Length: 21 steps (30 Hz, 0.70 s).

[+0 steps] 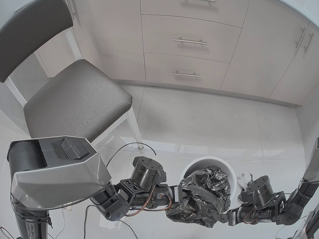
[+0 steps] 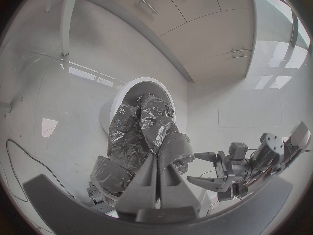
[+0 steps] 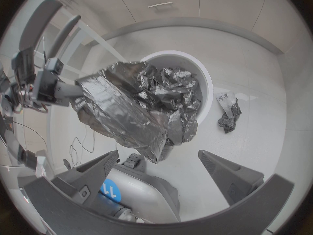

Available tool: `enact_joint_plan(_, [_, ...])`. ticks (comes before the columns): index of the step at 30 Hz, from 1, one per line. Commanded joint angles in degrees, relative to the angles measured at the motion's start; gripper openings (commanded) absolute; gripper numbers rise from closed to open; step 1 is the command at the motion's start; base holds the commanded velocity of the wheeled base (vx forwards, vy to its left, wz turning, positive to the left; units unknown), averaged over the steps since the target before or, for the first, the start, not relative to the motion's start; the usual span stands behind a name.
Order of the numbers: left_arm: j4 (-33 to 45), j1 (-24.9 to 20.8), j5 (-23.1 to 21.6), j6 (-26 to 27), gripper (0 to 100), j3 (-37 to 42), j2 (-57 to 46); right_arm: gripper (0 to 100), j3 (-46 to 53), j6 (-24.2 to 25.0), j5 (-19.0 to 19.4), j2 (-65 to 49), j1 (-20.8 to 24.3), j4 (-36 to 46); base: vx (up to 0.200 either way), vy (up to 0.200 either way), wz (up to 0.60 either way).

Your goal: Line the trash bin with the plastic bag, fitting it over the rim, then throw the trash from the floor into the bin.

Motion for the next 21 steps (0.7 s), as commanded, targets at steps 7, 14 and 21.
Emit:
enact_joint_plan(7, [0.0,0.0,0.0,0.0,0,-0.1,0.1,100,2.4,2.0,-6.3,15.3,3.8,-10.3,0.000,0.000,0.00])
enact_joint_plan(14, [0.0,0.1,0.0,0.0,0,-0.1,0.1,100,5.2,1.3,-11.0,26.2,3.4,-26.8,0.000,0.000,0.00])
enact_joint_plan(21, [0.0,0.0,0.0,0.0,0,-0.1,0.1,100,7.6,1.2,-11.2,30.2,3.0,-33.7,0.000,0.000,0.00])
